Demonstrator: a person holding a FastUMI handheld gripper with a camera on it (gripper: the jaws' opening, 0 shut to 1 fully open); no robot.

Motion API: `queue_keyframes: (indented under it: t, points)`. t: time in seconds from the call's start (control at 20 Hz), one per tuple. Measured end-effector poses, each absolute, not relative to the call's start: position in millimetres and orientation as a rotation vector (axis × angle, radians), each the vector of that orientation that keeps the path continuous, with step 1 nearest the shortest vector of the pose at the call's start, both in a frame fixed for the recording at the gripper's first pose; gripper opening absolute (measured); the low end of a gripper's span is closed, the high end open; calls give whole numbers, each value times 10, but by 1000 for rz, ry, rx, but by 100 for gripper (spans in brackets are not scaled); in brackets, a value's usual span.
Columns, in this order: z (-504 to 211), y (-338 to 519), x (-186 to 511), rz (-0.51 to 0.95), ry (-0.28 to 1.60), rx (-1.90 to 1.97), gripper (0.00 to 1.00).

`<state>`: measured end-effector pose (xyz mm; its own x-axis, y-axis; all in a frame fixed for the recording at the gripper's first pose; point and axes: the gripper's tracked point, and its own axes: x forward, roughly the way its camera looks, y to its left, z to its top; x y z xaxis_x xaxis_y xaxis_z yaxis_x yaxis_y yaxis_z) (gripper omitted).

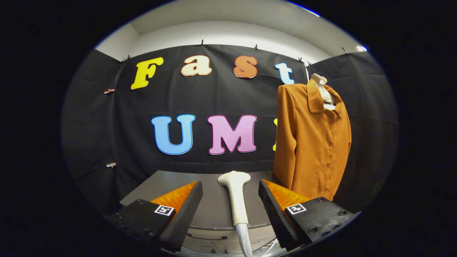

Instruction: Iron the clothes twice with a garment steamer, once on the left side and once on the right side.

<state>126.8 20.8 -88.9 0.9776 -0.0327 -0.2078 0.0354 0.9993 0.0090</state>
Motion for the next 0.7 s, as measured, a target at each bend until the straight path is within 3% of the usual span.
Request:
queue_keyframes:
  t: [0.7]
  points:
    - [-1944,137,2212,12,513,7,98]
